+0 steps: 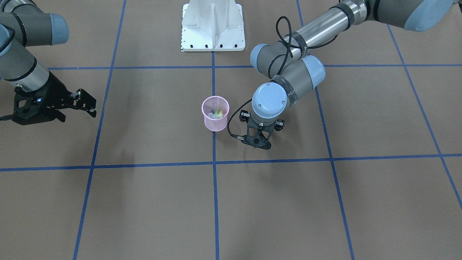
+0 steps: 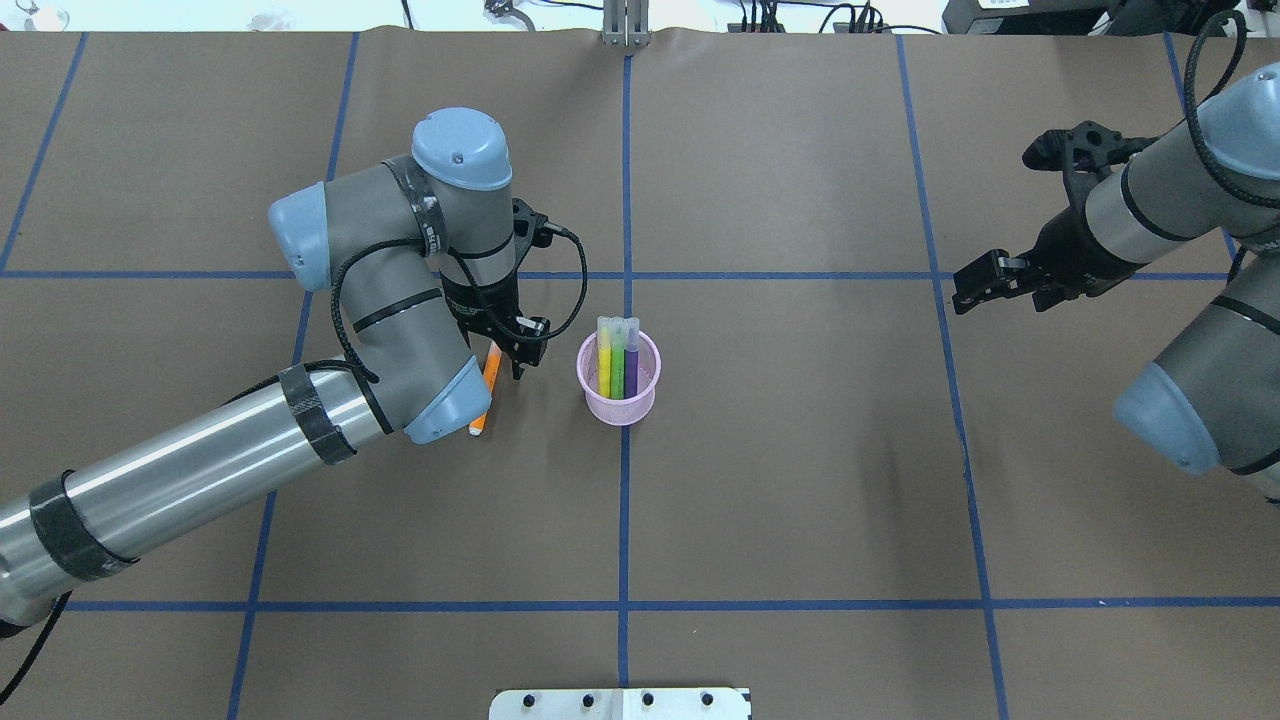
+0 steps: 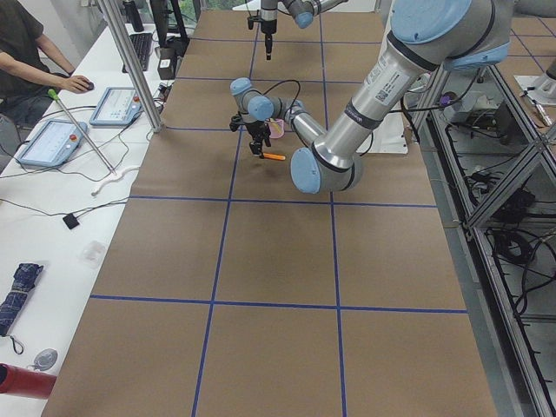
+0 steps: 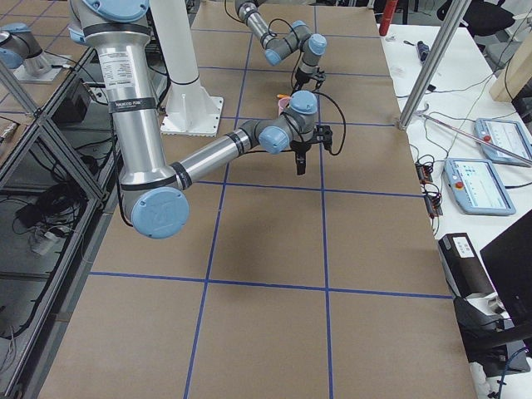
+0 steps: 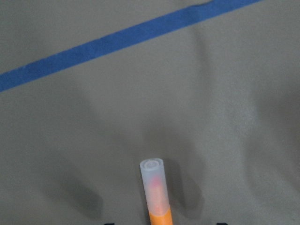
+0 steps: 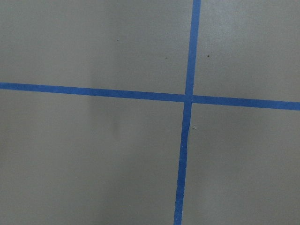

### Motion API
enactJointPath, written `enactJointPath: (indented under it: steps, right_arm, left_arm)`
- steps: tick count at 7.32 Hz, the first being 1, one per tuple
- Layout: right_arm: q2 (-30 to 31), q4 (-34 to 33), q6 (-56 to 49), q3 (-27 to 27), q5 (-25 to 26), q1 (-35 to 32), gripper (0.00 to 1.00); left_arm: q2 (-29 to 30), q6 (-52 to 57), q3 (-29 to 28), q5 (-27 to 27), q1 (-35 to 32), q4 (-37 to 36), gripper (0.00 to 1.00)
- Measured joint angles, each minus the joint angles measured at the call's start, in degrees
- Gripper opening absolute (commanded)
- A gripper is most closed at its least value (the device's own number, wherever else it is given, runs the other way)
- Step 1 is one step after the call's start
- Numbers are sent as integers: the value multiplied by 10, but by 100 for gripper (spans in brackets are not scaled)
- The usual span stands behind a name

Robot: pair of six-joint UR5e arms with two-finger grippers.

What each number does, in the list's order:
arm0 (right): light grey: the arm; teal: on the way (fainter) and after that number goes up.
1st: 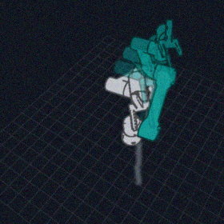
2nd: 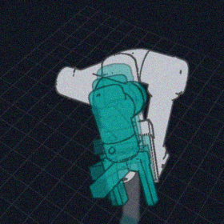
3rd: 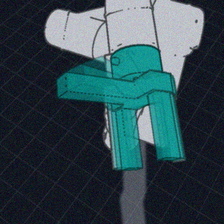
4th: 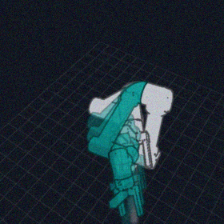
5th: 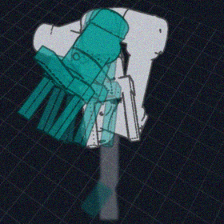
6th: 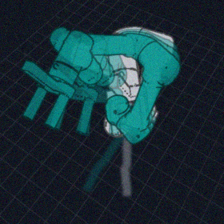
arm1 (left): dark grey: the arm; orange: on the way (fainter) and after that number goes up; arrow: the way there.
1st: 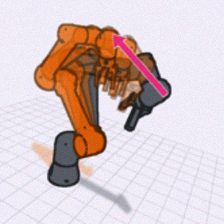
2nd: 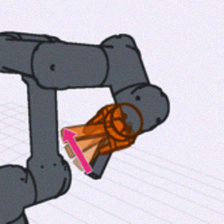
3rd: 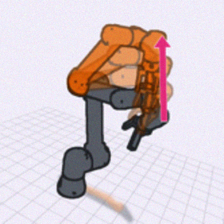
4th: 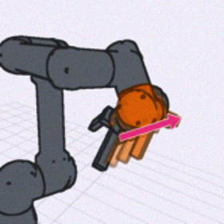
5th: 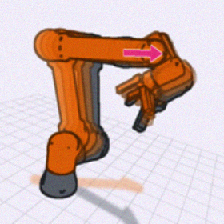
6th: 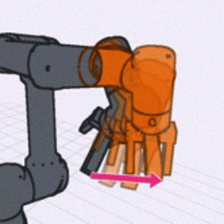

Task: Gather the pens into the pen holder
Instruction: 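Grasp the orange marker with the left gripper while the right arm withdraws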

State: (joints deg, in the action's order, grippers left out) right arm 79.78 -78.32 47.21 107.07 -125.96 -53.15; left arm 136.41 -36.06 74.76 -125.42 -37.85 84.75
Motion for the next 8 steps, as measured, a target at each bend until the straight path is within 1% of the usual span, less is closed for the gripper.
enactJointPath:
  steps: [1,2,3,4,6,8]
  right_arm:
    - [0,0,0,0,0,0,100]
    - [0,0,0,0,1,0,100]
    - [0,0,0,-1,1,0,100]
    - [-1,0,0,0,1,0,100]
    - [-1,0,2,2,-3,-3,100]
    - [-2,0,2,3,-19,-19,100]
  left_arm:
    - [0,0,-2,0,0,1,37]
    - [0,0,-3,0,0,1,37]
    - [0,1,-3,0,1,1,33]
    - [-1,1,-3,0,1,2,0]
    - [-1,1,-2,0,1,1,0]
    - [1,1,7,-1,-2,0,0]
